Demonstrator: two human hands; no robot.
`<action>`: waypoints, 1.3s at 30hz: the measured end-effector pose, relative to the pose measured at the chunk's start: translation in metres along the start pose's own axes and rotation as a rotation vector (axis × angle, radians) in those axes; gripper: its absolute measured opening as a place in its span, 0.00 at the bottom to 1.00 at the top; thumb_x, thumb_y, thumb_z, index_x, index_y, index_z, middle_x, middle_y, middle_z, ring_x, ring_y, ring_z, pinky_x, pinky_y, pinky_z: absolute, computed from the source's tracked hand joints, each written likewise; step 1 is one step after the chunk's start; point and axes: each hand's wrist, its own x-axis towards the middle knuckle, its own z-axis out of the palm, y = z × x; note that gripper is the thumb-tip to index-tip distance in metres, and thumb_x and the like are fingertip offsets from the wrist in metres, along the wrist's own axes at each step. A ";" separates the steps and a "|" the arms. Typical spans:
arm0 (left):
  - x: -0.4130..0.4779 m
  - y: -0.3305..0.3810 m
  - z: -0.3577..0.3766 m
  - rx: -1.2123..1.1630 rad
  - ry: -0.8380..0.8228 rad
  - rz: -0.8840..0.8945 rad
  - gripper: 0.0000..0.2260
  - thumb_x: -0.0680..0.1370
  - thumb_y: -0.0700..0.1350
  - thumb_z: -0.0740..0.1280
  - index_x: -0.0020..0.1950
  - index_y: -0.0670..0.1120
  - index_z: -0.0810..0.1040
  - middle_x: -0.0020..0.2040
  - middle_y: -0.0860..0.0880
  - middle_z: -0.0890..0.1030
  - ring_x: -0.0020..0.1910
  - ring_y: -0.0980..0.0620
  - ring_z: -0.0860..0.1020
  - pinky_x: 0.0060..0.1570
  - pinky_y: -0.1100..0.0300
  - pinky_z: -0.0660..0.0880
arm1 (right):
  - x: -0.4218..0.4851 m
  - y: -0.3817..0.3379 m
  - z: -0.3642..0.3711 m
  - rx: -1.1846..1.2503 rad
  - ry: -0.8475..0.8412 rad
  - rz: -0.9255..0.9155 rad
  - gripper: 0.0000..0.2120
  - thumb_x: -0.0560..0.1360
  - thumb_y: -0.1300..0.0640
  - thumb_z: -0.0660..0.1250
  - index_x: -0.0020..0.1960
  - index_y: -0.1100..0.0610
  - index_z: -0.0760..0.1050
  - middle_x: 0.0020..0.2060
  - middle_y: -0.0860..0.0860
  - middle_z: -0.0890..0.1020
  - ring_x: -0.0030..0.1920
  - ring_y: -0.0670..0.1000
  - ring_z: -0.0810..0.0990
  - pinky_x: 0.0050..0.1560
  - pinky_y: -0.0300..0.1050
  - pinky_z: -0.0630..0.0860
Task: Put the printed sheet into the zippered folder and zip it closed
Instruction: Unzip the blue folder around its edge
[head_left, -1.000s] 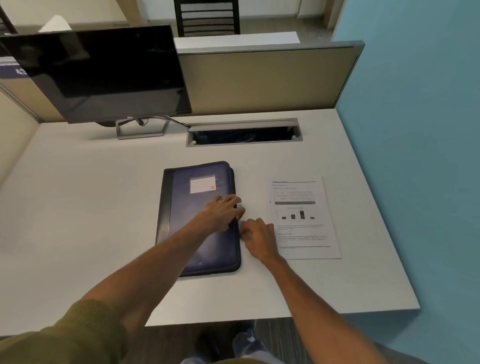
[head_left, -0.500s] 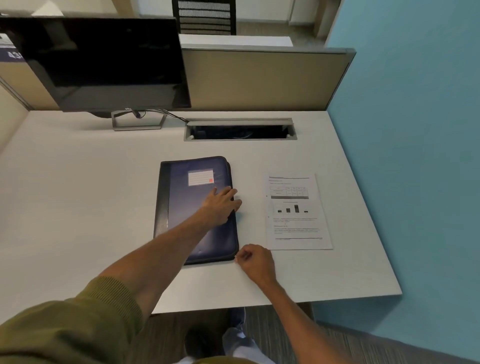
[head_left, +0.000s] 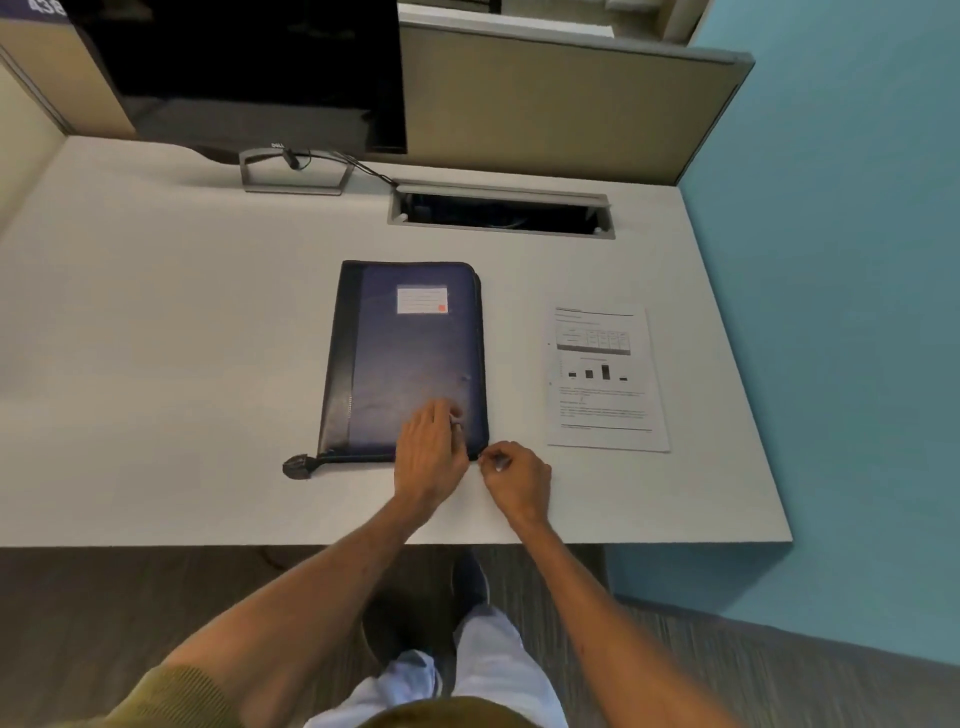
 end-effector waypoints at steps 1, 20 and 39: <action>-0.015 0.001 0.002 -0.031 0.013 -0.047 0.09 0.81 0.43 0.68 0.54 0.54 0.69 0.48 0.53 0.76 0.46 0.53 0.74 0.47 0.57 0.76 | 0.002 0.001 0.000 0.001 -0.017 0.010 0.08 0.78 0.48 0.72 0.53 0.49 0.86 0.51 0.47 0.89 0.51 0.49 0.85 0.66 0.54 0.77; -0.066 0.046 0.060 -0.079 0.139 -0.467 0.11 0.82 0.50 0.72 0.62 0.48 0.79 0.57 0.51 0.82 0.56 0.51 0.80 0.59 0.53 0.81 | 0.029 -0.007 -0.026 0.043 -0.371 0.105 0.06 0.76 0.53 0.72 0.44 0.48 0.87 0.43 0.46 0.88 0.48 0.50 0.86 0.60 0.57 0.82; -0.063 0.034 0.029 0.131 0.220 -0.501 0.04 0.82 0.49 0.70 0.48 0.51 0.77 0.45 0.53 0.80 0.45 0.53 0.77 0.41 0.56 0.74 | 0.053 -0.036 -0.044 0.204 -0.280 0.306 0.11 0.72 0.48 0.76 0.41 0.56 0.85 0.40 0.54 0.87 0.43 0.57 0.85 0.45 0.50 0.80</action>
